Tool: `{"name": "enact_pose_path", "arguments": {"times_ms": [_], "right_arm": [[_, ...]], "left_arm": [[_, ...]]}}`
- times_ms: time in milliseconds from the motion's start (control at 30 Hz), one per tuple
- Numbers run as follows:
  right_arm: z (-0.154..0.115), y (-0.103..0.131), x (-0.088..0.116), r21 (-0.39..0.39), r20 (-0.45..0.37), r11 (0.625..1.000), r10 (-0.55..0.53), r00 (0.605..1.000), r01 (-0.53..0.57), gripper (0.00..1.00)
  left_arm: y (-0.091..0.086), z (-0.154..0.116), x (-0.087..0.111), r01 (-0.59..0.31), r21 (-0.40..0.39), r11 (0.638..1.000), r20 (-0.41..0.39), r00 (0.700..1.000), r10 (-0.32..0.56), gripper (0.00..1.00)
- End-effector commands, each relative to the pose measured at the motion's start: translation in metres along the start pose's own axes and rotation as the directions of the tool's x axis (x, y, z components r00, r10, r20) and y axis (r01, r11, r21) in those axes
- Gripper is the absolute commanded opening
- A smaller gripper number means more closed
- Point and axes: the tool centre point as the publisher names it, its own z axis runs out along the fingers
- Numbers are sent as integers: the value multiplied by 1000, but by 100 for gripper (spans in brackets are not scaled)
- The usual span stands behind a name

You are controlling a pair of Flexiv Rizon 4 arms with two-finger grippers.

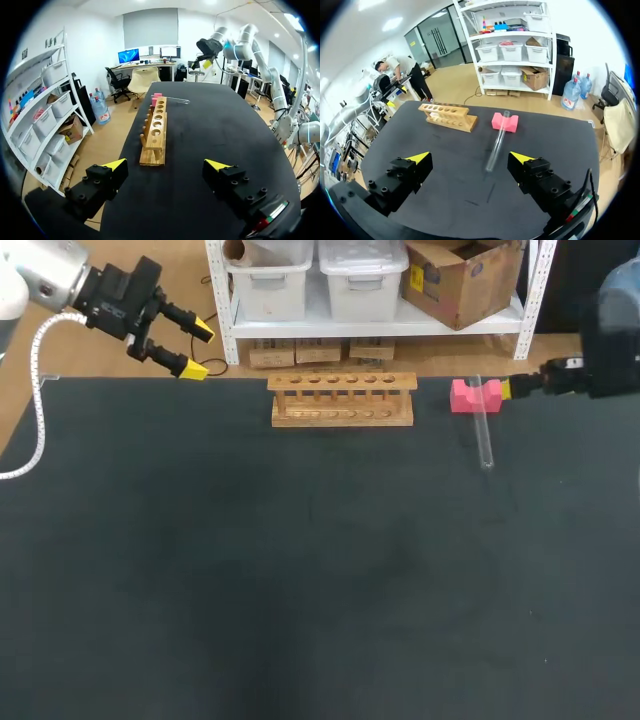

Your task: Grasp the test tube, adjust it, and insert it.

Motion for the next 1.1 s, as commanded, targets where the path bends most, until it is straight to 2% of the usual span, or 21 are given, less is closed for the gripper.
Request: {"name": "enact_pose_path", "arguments": {"times_ms": [33,167,367,500,633,1100], "right_arm": [[14,5,-1,404,-5,915,12,1000,-9,100],[31,2,-2,496,-20,868,6,1000,5,100],[50,-1,-8,551,-3,834,-6,1000,7,100],[62,-4,-11,565,-3,825,-12,1000,12,100],[70,-8,-11,618,-16,785,-31,999,34,100],[90,-32,-7,642,-36,765,-36,999,51,100]], "left_arm": [[-1,0,0,-1,-4,1000,-2,1000,1,100],[-1,0,0,-1,-4,1000,-2,1000,1,100],[-1,0,0,-1,-4,1000,-2,1000,1,100],[-1,0,0,-1,-4,1000,-2,1000,1,100],[-1,0,0,-1,-4,1000,-2,1000,1,100],[-1,0,0,-1,-4,1000,-2,1000,1,100]]}}
